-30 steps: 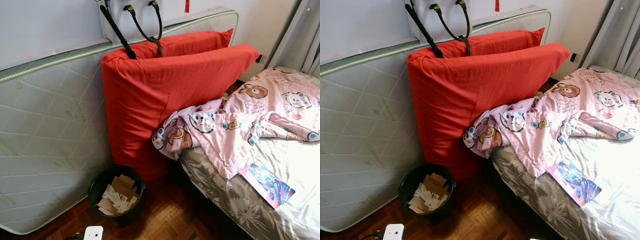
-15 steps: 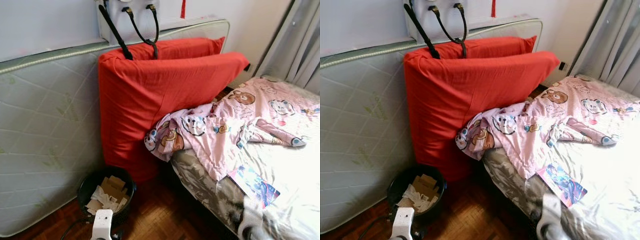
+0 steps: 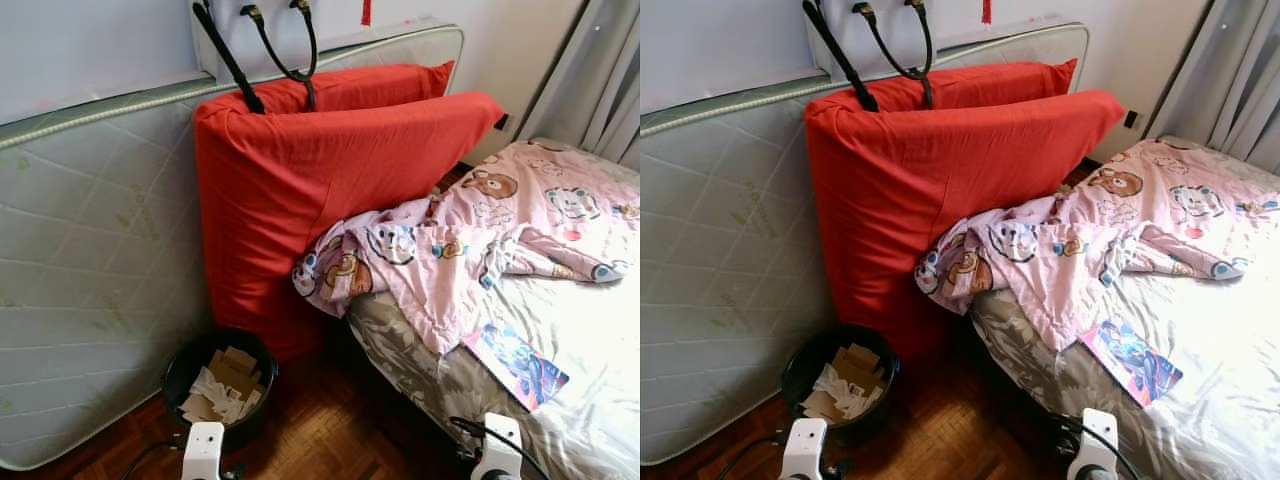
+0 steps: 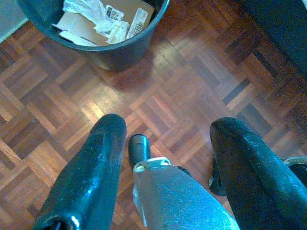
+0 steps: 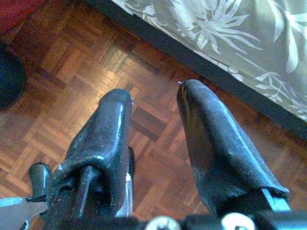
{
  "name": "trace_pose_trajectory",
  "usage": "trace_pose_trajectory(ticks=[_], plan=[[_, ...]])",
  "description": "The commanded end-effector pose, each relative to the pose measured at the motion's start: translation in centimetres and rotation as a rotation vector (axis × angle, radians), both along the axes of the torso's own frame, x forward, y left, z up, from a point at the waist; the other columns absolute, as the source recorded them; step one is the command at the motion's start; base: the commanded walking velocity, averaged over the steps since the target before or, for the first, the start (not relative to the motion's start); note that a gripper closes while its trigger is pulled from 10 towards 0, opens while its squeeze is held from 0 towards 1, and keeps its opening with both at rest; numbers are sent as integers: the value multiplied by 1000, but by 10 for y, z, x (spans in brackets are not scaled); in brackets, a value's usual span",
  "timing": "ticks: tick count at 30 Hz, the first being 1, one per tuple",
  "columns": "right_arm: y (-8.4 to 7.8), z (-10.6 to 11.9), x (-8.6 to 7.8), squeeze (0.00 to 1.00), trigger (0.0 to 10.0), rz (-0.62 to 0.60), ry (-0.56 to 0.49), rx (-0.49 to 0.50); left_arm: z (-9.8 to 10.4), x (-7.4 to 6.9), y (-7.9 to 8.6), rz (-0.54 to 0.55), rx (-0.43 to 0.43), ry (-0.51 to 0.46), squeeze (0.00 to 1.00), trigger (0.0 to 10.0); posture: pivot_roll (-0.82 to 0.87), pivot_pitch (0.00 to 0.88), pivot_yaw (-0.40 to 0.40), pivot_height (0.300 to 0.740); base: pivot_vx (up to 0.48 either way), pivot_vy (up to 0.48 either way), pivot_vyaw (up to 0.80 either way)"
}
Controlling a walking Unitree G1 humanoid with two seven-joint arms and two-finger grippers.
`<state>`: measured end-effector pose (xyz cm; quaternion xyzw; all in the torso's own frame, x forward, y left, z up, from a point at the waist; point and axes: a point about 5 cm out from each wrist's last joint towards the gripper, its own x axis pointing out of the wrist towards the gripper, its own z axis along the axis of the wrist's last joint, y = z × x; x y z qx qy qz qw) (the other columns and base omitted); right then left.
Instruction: Clean up the room
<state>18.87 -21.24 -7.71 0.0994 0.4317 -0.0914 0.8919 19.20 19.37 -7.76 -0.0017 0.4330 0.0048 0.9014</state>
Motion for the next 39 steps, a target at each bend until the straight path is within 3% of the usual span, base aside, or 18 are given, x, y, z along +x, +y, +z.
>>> trace_pose_trajectory(ticks=[1,6,25,35,39], plan=[[1,0,1,0,10000,-15,-12,4,-2,-4,4,-2,8,17,0,10000,9,0,-39,740,0,0,0],[5,-1,0,0,10000,-41,-5,19,-1,-4,8,-8,20,16,0,10000,-1,0,-13,740,0,0,0],[3,-2,-1,0,10000,-56,26,9,-1,-4,8,21,14,11,0,10000,3,0,-41,740,0,0,0],[4,-3,-3,0,10000,-39,38,11,-2,-5,9,17,27,19,0,10000,1,0,-35,740,0,0,-668],[4,-3,-3,0,10000,-34,44,9,-1,-5,9,-7,47,19,0,10000,-1,0,-34,740,0,-427,-664]])
